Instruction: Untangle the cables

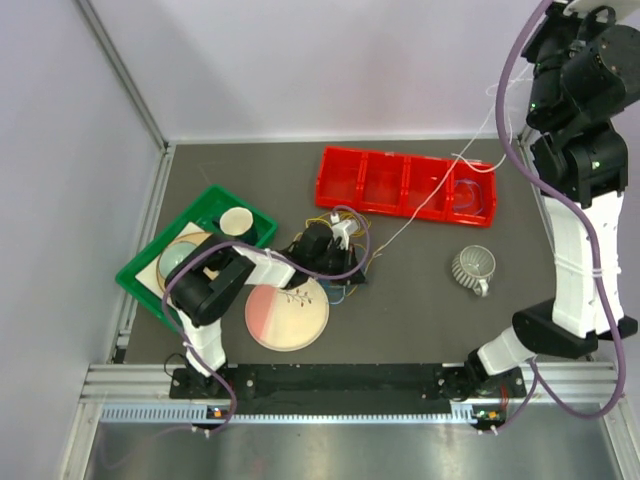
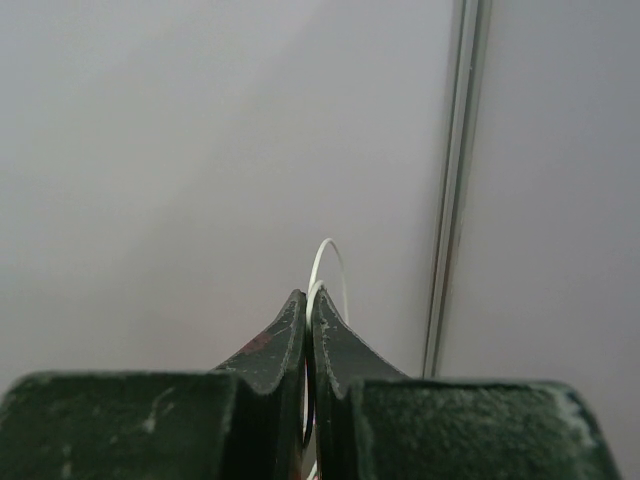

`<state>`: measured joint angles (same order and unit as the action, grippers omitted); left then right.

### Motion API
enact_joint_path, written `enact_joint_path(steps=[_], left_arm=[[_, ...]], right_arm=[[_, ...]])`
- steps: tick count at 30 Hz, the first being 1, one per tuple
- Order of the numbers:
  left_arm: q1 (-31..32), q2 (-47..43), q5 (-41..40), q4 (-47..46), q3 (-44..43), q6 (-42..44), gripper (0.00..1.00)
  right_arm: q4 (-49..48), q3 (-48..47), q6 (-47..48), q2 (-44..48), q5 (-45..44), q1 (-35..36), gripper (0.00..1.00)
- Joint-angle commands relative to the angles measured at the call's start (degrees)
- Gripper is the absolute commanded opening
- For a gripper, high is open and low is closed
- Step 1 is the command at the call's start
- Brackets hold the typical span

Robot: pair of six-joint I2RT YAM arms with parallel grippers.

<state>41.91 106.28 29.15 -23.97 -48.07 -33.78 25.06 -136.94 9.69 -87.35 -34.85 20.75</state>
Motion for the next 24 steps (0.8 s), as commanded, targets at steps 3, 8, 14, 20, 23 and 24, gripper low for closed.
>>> enact_joint_path(steps=[3,8,14,20,23,24], left_arm=[[-6.13,2.09,2.58,-14.26,2.90,-9.80,0.00],[-9.47,3.14,4.87,-15.15,0.88,-10.69,0.00],[-10.88,6.30,4.78,-12.86,-4.74,-9.46,0.00],[-11.24,8.95,5.92,-11.98,-8.17,-9.28,0.00],[-10.28,7.28,6.98,-12.77,-8.00,-10.51,0.00],[-9.84,6.58,7.06,-12.69,-7.91,-10.52,0.00]], right_arm=[[-1.68,-1.93,1.56,0.95,-2.50,-1.68,0.00],[-1.77,1.85,1.03,3.23,-3.73,-4.84,0.00],[-1.68,3.97,-2.13,6.93,-2.42,-9.23,0.00],[-1.77,3.87,-2.66,9.04,-0.22,-9.42,0.00],[-1.59,5.89,-3.10,9.13,0.83,-9.42,0.00],[-1.68,6.33,-3.28,9.13,1.10,-9.42,0.00]])
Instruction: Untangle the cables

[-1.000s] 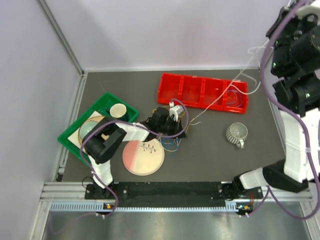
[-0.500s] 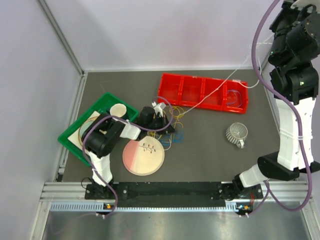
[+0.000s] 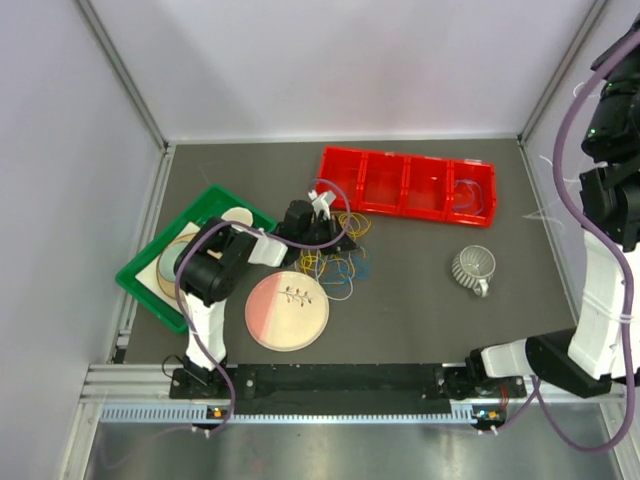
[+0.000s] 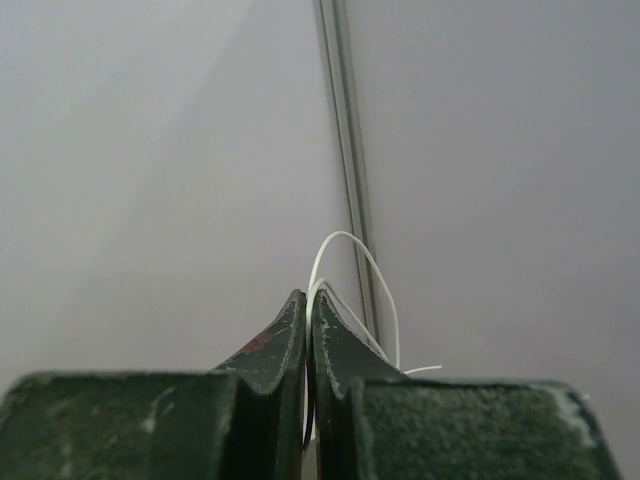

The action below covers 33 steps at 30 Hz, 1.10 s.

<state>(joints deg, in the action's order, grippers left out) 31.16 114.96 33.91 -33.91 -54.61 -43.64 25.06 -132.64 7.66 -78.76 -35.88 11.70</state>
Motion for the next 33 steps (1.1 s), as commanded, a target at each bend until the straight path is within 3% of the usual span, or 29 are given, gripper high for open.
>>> enact_joint_path(steps=[1,9,10,12,14,15,16,17,25,33], left_arm=[[1.53,-3.76,2.30,-2.48,-1.38,-0.49,0.00],[8.21,-7.03,1.50,0.07,-0.85,0.22,0.00],[8.74,-6.50,2.12,0.33,-1.11,-0.13,0.04],[9.62,-6.24,3.61,0.60,-2.16,-1.18,0.24],[9.71,-6.93,3.88,2.35,-2.95,-0.49,0.58],[9.63,-8.68,2.40,3.23,-3.05,0.04,0.73],[9.45,-9.74,1.17,5.85,-3.05,0.74,0.81],[9.27,-10.88,0.20,7.09,-3.05,2.31,0.99],[3.92,-22.48,-1.56,17.64,-4.01,4.96,0.99],[3.56,-28.20,-4.46,25.56,-5.60,8.04,0.99]], right_arm=[[-1.68,2.47,-1.33,0.19,2.13,-0.37,0.00],[-1.51,3.62,-6.86,-1.92,7.30,-0.37,0.00],[-1.42,3.62,-7.22,-2.18,8.18,-0.37,0.00],[-1.24,3.53,-9.40,-3.24,9.68,-0.37,0.00],[-1.07,3.88,-10.29,-3.85,10.56,-0.37,0.00],[-1.06,4.05,-11.25,-4.38,11.44,-0.37,0.00],[-1.06,4.14,-11.79,-4.73,12.05,-0.37,0.00],[-0.98,4.14,-12.40,-5.00,12.76,-0.37,0.00],[-0.45,3.18,-15.92,-10.35,17.24,-0.37,0.00],[-0.45,3.17,-16.80,-14.66,16.19,-0.37,0.00]])
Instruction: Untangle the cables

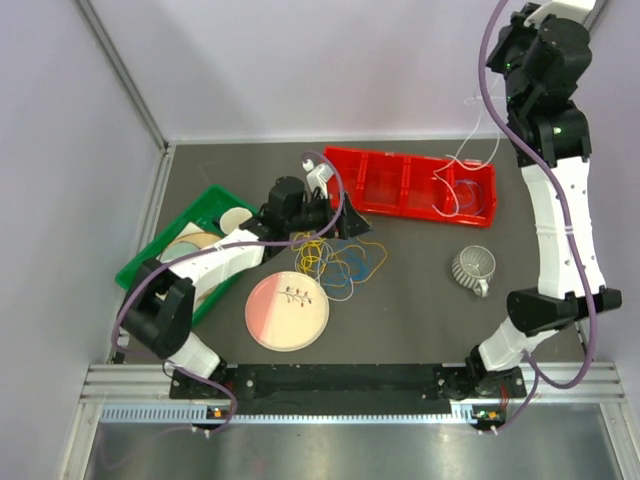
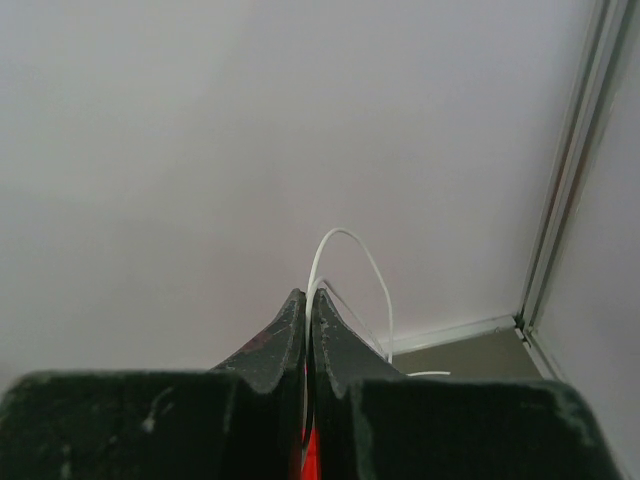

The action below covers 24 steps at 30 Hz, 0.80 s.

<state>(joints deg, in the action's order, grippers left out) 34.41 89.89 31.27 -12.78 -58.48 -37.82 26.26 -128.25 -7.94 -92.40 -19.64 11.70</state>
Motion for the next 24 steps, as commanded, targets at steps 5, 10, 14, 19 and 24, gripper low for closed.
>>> enact_joint_path(steps=[5,10,14,19,24], left_arm=[[0.13,-6.12,-2.79,4.51,0.82,2.14,0.99],[0.04,-7.79,-3.32,5.04,2.31,2.14,0.99],[-0.05,-9.55,-4.37,6.44,2.40,3.10,0.99],[0.04,-11.13,-5.25,7.68,2.40,4.07,0.99],[-0.05,-12.10,-5.25,8.29,2.93,4.16,0.99]], right_arm=[[-1.65,0.27,-1.63,-3.05,-0.40,-0.37,0.00],[-1.74,0.72,-2.51,-3.49,-0.58,-0.37,0.00],[-2.09,0.02,-3.13,-3.66,-0.05,-0.37,0.00],[-2.09,-0.95,-2.78,-5.24,-0.31,-0.37,0.00],[-2.09,-0.78,-1.90,-7.44,-0.75,-0.37,0.00]])
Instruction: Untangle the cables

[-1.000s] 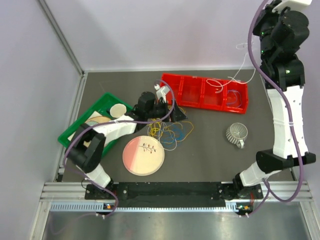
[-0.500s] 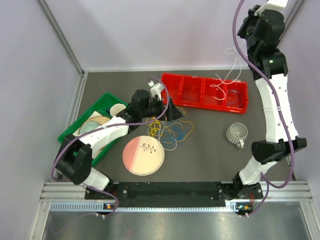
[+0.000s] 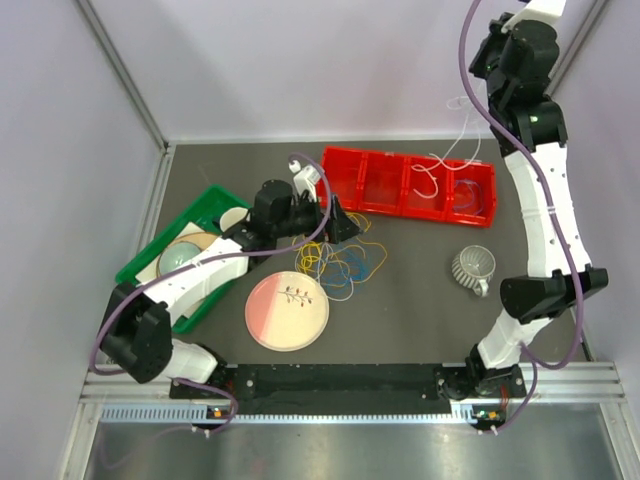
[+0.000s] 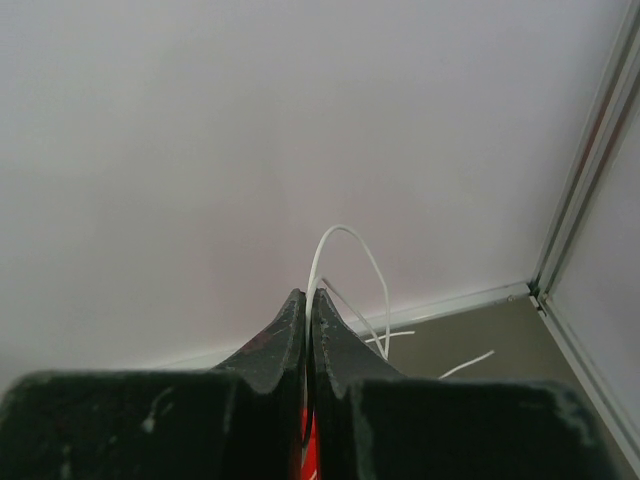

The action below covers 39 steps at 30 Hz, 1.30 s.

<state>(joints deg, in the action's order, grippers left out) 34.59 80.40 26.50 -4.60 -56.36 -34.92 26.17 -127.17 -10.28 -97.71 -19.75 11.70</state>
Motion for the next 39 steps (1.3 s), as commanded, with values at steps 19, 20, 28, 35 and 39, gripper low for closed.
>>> enact_joint_path(steps=[19,20,28,35,39], left_arm=[[-0.22,-4.55,-1.10,1.96,1.78,2.13,0.99],[-0.22,-4.55,-0.93,2.05,1.95,2.13,0.99],[-0.40,-3.50,0.13,1.53,2.04,1.78,0.99],[-0.31,-2.97,0.83,1.44,2.04,1.61,0.99],[-0.40,-3.23,0.57,1.44,2.04,1.69,0.99]], right_arm=[[-2.09,9.22,-1.84,-10.57,2.60,-0.28,0.00],[-2.09,10.01,-2.02,-10.74,2.78,-0.28,0.00],[-2.18,13.97,-2.72,-12.94,3.92,0.16,0.00],[-2.35,17.40,-3.52,-12.33,3.67,1.04,0.00],[-3.93,16.96,-2.82,-6.03,1.82,2.44,0.00]])
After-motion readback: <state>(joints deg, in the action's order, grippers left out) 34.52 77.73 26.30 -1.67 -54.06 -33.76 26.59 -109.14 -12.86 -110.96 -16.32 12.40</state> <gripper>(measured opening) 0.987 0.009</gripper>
